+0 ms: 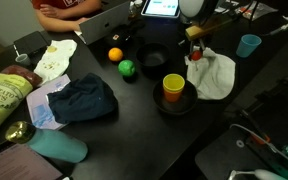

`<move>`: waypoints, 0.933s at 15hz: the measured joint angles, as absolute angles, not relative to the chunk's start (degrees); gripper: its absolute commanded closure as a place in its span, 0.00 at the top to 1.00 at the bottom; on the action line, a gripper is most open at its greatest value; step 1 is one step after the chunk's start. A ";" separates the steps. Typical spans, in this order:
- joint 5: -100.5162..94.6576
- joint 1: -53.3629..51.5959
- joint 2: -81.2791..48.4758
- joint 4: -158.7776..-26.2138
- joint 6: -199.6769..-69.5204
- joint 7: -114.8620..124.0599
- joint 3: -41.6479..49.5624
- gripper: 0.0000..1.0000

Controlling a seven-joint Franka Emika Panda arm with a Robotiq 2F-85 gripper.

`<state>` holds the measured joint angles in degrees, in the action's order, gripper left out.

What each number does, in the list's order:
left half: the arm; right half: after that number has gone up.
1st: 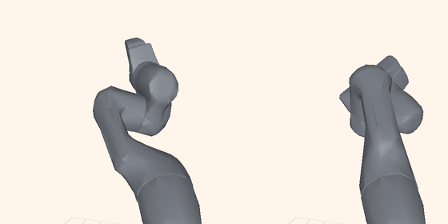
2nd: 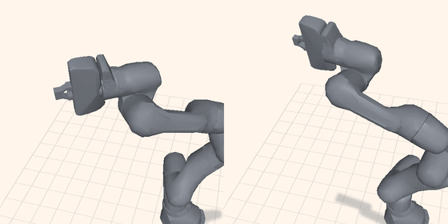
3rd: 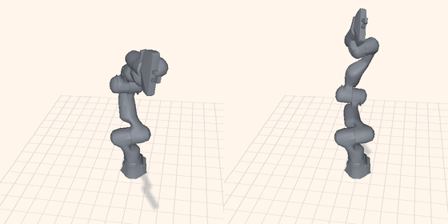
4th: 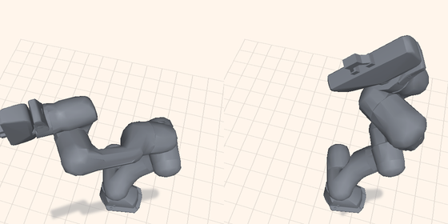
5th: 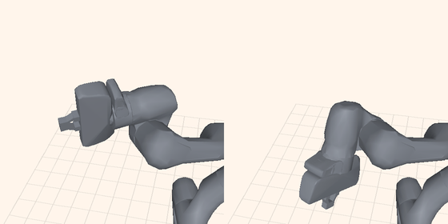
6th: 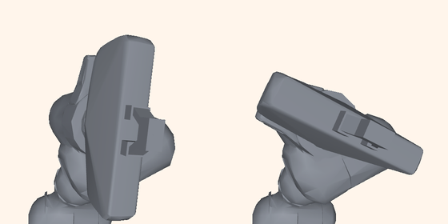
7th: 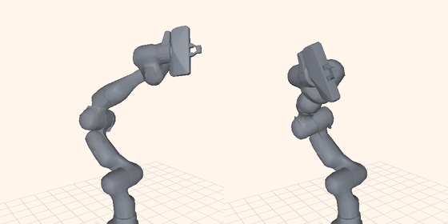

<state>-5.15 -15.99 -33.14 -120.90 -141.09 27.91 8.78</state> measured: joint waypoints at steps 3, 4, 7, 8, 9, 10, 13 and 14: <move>-5.24 -15.27 -33.47 -122.34 -138.47 29.02 9.01 0.25; -5.24 -15.06 -33.78 -122.80 -138.00 29.31 9.01 0.25; -5.28 -14.31 -34.98 -123.44 -137.35 29.92 9.10 0.25; -5.52 -14.14 -35.30 -123.44 -137.37 30.00 9.26 0.25; -5.90 -14.09 -35.56 -123.42 -137.47 30.05 9.52 0.67; -6.27 -14.05 -35.78 -123.41 -137.64 30.06 9.77 0.76; -6.87 -13.98 -35.94 -123.41 -137.73 30.07 10.17 0.96; -7.24 -13.98 -35.90 -123.40 -137.73 30.09 10.24 1.00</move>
<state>-7.24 -13.98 -35.90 -123.40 -137.73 30.09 10.24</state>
